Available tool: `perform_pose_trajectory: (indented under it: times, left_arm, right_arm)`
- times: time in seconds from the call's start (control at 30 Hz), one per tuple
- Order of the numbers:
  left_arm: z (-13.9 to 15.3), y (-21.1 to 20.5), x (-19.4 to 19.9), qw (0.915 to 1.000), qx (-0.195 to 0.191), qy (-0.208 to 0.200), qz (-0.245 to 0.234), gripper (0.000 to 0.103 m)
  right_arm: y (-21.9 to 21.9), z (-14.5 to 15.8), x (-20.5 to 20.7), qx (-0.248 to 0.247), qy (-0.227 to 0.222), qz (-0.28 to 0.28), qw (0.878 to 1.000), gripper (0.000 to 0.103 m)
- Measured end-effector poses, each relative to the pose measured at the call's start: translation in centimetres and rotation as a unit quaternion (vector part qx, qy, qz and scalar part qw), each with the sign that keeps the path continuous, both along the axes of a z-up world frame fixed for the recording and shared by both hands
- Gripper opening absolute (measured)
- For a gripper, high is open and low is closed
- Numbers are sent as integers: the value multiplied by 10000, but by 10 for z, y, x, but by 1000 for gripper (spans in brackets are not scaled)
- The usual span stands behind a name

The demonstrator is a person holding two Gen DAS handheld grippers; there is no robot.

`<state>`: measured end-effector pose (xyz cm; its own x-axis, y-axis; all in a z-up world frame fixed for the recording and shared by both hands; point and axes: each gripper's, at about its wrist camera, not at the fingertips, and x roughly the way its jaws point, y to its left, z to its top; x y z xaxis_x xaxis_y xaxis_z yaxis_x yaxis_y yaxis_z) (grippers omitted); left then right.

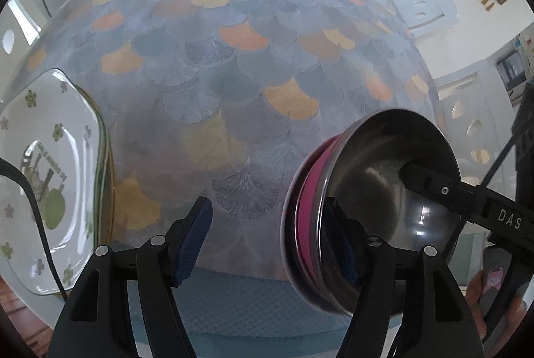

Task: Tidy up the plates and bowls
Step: 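Lift the nested bowls with both tools and tilt them up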

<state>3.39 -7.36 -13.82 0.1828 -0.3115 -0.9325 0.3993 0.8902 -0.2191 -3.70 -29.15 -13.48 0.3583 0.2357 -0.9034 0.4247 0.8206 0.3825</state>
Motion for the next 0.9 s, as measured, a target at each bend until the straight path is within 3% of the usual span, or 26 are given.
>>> perform_pose_trajectory:
  times: [0.2,0.47,0.63,0.83,0.9]
  left_arm:
    - [6,4,-5,10000,-65,37,12,65]
    - [8,7,-8,9972,-717,127,163,65]
    - [3,6,-6,9968,-744,205,184,65]
    - [-10,13,0,9916,-1093,520,445,64]
    - [-14,10,-1,9920,-1044,556,436,64]
  right_arm:
    - [12,17,-23,-62,-485,250,9985,82]
    - [25,-3,-31,349,-424,315,9980,82]
    - [24,-7,-30,484,-490,250,9973,82]
    - [19,-11,-30,610,-660,146,9958,82]
    - [19,-17,-31,749,-639,151,9950,76]
